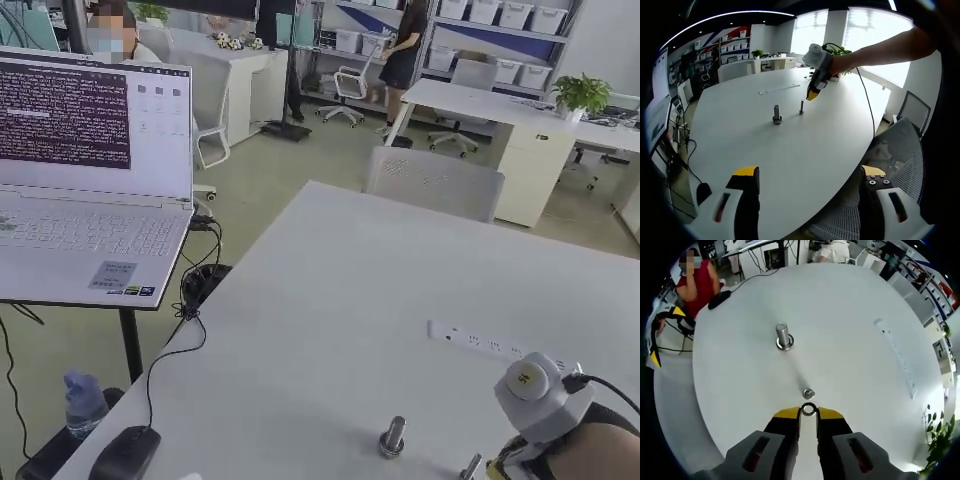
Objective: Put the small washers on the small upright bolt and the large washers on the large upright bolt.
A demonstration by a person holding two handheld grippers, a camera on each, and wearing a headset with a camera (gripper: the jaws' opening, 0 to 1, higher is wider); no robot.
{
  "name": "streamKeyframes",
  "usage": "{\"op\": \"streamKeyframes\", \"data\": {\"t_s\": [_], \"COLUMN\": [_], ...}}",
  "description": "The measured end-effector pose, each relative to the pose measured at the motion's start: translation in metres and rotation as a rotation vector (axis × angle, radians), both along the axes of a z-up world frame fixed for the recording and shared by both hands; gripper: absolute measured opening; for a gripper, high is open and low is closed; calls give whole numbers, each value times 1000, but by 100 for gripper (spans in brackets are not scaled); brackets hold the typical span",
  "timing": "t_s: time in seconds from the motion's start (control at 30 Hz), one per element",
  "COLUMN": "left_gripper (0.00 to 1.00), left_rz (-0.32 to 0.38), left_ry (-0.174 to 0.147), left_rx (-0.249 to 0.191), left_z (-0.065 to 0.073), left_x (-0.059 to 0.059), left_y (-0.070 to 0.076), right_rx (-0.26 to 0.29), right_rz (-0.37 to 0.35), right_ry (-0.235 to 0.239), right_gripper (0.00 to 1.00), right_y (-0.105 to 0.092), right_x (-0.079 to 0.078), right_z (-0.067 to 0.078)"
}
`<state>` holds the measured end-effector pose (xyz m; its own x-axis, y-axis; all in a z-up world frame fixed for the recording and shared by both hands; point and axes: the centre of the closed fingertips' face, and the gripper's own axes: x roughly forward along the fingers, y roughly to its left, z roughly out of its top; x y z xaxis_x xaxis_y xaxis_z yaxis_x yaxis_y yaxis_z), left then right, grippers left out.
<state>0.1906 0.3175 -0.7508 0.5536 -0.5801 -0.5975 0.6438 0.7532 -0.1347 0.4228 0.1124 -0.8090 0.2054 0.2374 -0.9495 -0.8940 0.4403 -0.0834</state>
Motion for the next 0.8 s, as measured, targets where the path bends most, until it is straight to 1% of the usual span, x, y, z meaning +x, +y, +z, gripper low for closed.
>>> {"op": "streamKeyframes", "data": {"t_s": [0.17,0.47,0.6,0.8], "left_gripper": [81,80,81,82], "left_rz": [3,10,13,17], "left_ry": [1,9,12,2], "left_rx": [-2,-9,-8,-19], "left_z": [-1,-3,-5,-3], "left_x": [1,1,2,4], "left_y": [2,3,4,5], "right_rx": [1,-2,-7,-20], "right_rz": [7,33,40,51], "right_ry": [-3,-2,8,11], "right_gripper": [13,13,13,13], "right_y": [2,11,13,15], "right_x": [5,8,11,11], "right_z": [1,-2,-5,-9]}}
